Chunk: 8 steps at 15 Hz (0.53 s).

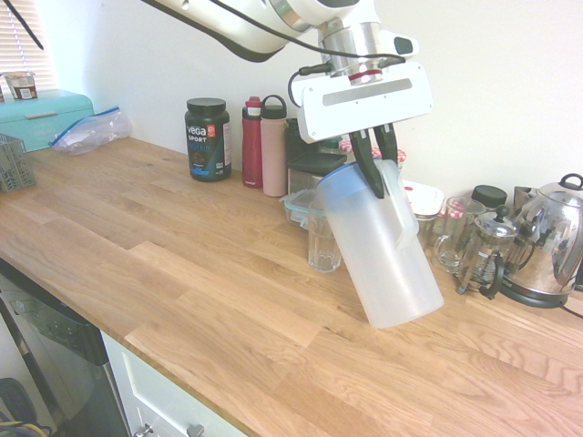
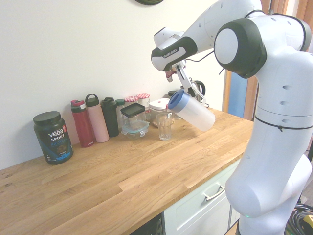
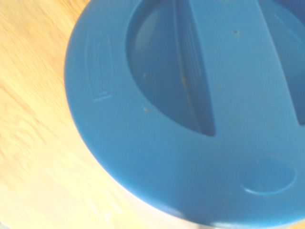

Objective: Pour me some water

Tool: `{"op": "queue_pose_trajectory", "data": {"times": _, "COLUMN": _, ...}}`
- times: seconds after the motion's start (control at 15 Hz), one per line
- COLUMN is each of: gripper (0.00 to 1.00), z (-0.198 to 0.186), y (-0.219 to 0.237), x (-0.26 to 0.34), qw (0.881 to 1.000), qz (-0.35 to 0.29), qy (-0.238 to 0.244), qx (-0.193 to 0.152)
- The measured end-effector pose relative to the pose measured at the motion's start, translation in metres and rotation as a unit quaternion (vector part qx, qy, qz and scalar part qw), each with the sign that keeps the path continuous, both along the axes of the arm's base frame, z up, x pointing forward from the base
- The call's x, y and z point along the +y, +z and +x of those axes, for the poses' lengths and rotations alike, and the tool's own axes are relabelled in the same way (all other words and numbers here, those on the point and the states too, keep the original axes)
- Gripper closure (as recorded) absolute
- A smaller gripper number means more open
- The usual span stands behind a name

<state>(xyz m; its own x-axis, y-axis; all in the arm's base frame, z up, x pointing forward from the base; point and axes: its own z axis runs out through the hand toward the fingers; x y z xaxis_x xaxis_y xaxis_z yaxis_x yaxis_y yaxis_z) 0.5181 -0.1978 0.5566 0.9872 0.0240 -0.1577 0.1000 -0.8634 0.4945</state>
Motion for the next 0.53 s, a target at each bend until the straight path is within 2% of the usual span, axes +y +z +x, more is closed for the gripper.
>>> {"op": "queue_pose_trajectory", "data": {"times": 0.27, "gripper": 1.00, "z": 0.006, "y": 0.005, "x": 0.024, "qw": 0.998, "qz": -0.064, "qy": 0.013, "qx": 0.009}}
{"op": "queue_pose_trajectory", "data": {"times": 0.53, "gripper": 1.00, "z": 0.012, "y": -0.013, "x": 0.051, "qw": 0.991, "qz": -0.126, "qy": 0.023, "qx": 0.024}}
